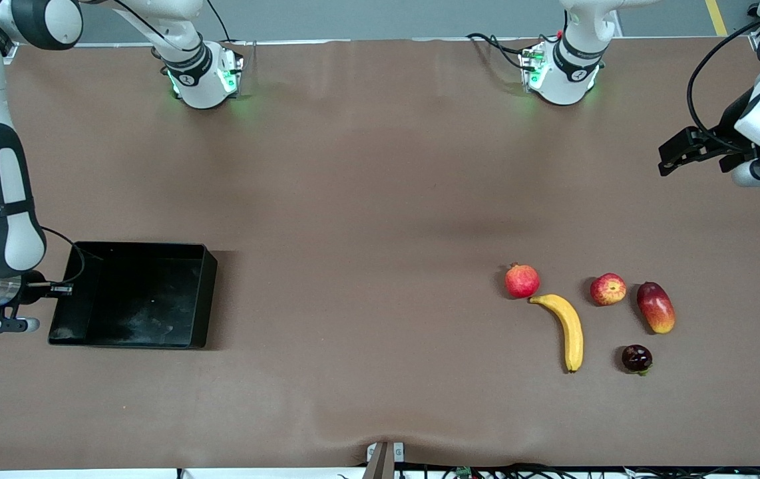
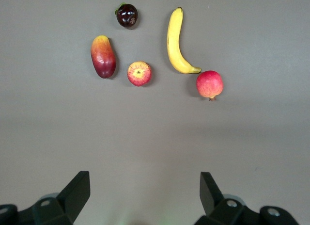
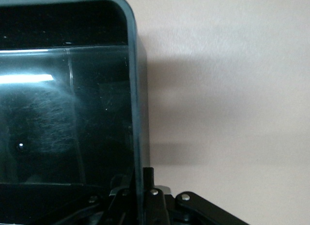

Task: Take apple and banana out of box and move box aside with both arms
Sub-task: 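Slide the black tray away from the fruit with the right gripper, then open the right gripper and lift it off the tray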

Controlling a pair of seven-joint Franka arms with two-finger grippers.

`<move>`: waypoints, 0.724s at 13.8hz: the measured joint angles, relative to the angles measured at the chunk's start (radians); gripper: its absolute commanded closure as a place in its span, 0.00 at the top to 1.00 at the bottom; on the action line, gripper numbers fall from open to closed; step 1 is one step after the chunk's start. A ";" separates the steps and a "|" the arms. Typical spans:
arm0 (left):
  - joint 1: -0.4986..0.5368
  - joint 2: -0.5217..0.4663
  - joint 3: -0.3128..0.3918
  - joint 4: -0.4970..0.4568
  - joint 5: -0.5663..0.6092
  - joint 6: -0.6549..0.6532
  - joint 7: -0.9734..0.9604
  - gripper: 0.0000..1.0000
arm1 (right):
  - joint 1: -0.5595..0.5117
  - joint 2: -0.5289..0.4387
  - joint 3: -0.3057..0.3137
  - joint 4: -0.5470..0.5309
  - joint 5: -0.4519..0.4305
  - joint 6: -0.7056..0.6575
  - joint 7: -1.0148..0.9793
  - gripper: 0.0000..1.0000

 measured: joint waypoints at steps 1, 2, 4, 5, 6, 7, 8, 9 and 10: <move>0.000 0.000 0.001 0.001 0.000 -0.001 0.000 1.00 | 0.000 -0.001 0.002 0.004 0.000 0.002 -0.006 1.00; 0.000 0.000 0.001 0.001 0.000 -0.001 0.000 1.00 | 0.000 -0.002 0.004 0.010 0.001 0.002 -0.008 1.00; 0.000 0.000 0.001 0.001 0.000 -0.001 0.000 1.00 | 0.002 -0.011 0.010 0.022 0.001 0.002 -0.008 1.00; 0.000 0.000 0.001 0.001 0.000 -0.001 0.000 1.00 | 0.004 -0.018 0.012 0.034 0.001 0.002 -0.008 1.00; 0.000 0.000 0.001 0.002 0.000 -0.002 0.000 1.00 | 0.008 -0.031 0.016 0.047 0.001 0.002 -0.008 1.00; 0.000 0.000 0.001 0.002 0.000 -0.002 0.000 1.00 | 0.018 -0.052 0.018 0.057 0.001 -0.003 -0.008 1.00; 0.001 0.000 0.002 0.002 0.000 -0.002 0.000 1.00 | 0.035 -0.081 0.020 0.064 0.002 -0.025 -0.003 1.00; 0.001 0.000 0.002 0.003 0.000 -0.003 0.000 1.00 | 0.055 -0.115 0.020 0.068 0.004 -0.062 0.017 1.00; 0.001 0.000 0.002 0.003 0.000 -0.003 0.000 1.00 | 0.076 -0.152 0.021 0.070 0.004 -0.107 0.054 1.00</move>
